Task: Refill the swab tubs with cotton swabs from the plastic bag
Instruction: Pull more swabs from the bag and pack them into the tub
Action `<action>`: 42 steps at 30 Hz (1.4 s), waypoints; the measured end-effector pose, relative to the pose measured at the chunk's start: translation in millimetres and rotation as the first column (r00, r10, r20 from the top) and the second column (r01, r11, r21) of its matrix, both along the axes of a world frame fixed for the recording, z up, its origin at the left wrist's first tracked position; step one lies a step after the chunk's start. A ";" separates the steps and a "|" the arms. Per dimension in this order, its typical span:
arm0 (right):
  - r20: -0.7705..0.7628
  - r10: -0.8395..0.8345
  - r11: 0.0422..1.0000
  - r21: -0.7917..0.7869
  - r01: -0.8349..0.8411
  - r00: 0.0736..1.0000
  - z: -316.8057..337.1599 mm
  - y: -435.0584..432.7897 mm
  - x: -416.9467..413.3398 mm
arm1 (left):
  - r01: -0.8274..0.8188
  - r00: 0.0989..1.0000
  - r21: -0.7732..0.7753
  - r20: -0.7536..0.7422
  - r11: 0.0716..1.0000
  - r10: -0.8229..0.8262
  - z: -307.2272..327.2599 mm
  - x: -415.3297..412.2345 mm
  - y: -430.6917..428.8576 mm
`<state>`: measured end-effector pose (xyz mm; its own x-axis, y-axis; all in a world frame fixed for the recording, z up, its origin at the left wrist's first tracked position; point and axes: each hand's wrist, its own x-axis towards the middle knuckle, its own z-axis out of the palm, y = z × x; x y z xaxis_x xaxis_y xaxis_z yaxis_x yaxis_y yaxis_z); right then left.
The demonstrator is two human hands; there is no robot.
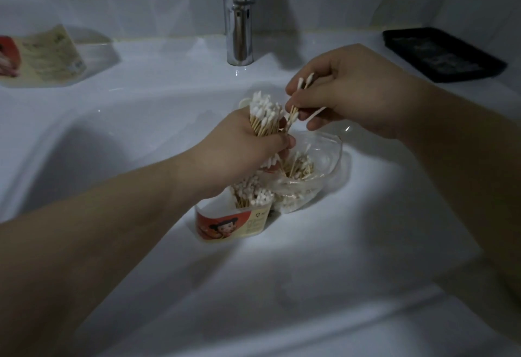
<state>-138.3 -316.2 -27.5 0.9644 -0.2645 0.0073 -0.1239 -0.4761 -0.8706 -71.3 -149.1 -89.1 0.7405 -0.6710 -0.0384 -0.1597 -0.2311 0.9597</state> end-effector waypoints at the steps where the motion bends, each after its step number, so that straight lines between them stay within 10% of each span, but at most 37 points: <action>1: 0.015 -0.017 1.000 0.014 0.017 1.000 0.2 -0.6 0.3 | -0.001 1.000 0.002 0.009 1.000 0.001 0.5 0.7 -0.1; 29: -0.003 0.071 0.991 0.112 -0.070 0.997 -7.4 5.0 0.3 | -0.051 0.994 -0.127 -0.106 0.991 0.038 -0.2 2.5 1.4; 42: -0.244 0.181 0.912 -0.320 -0.255 0.953 -0.2 0.1 -4.9 | -0.085 0.988 -0.158 -0.144 0.984 0.063 1.5 4.3 1.4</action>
<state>-143.2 -316.1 -27.6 0.9875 -0.0642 -0.1440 -0.1401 -0.7764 -0.6144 -67.0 -147.6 -87.6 0.7836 -0.6201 -0.0382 -0.0115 -0.0759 0.9971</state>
